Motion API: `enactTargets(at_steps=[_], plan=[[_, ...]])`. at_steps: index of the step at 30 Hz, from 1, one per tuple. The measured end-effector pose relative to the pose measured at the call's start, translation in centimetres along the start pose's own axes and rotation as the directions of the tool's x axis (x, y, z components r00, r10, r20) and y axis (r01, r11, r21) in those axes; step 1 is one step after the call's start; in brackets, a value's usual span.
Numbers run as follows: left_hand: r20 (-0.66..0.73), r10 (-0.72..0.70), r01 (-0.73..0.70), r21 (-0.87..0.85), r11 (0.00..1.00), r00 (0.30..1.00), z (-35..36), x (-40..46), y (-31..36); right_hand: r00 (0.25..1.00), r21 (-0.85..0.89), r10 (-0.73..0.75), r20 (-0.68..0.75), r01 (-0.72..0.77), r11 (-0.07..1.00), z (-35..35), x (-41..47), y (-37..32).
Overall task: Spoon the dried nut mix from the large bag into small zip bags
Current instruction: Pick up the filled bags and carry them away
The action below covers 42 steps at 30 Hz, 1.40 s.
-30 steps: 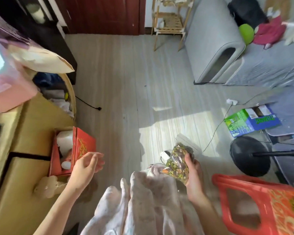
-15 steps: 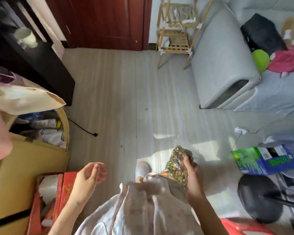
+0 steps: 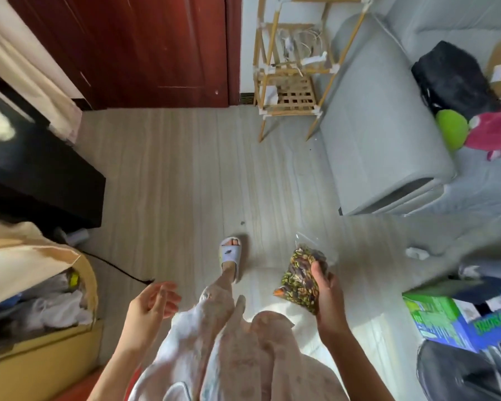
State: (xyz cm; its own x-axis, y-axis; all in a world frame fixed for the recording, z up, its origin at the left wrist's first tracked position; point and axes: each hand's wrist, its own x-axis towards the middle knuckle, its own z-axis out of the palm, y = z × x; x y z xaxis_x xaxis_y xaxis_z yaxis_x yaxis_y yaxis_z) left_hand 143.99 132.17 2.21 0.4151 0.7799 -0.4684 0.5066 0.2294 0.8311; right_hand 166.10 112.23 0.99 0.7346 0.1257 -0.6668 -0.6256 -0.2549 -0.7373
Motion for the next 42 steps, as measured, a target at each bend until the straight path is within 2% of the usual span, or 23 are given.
enactTargets(at_steps=[3,8,16,21,26,30,37,42], plan=[[0.031,0.002,-0.002,0.010,1.000,1.000,1.4,6.4,3.1,1.000,0.064,0.016,-0.023,-0.014,0.998,2.8,3.9,-3.5],[0.104,0.076,-0.085,0.090,0.992,0.992,3.0,17.7,11.0,0.998,0.180,0.036,-0.059,-0.025,0.983,7.5,10.3,-11.2],[0.245,0.132,-0.180,0.186,0.966,0.960,7.3,31.0,22.6,0.993,0.245,0.031,-0.112,-0.002,0.970,12.7,18.8,-20.8],[0.234,0.085,-0.127,0.170,0.977,0.969,10.9,36.1,26.1,0.995,0.250,0.018,-0.096,0.007,0.968,14.3,24.5,-25.6],[0.158,0.031,-0.051,0.124,0.991,0.987,15.1,40.4,28.9,0.998,0.219,0.013,-0.060,0.000,0.976,15.8,32.1,-31.9],[0.135,-0.006,-0.007,0.095,0.995,0.991,19.2,44.4,32.7,0.999,0.178,-0.038,-0.027,0.042,0.983,16.5,37.8,-38.4],[0.110,0.047,-0.053,0.056,0.997,0.993,25.3,51.3,41.2,0.981,0.137,-0.185,0.059,0.175,0.975,17.7,46.1,-50.8],[0.102,0.064,-0.065,0.001,0.998,0.993,28.6,55.5,46.3,0.925,0.115,-0.365,0.102,0.354,0.928,18.9,49.8,-59.6]])
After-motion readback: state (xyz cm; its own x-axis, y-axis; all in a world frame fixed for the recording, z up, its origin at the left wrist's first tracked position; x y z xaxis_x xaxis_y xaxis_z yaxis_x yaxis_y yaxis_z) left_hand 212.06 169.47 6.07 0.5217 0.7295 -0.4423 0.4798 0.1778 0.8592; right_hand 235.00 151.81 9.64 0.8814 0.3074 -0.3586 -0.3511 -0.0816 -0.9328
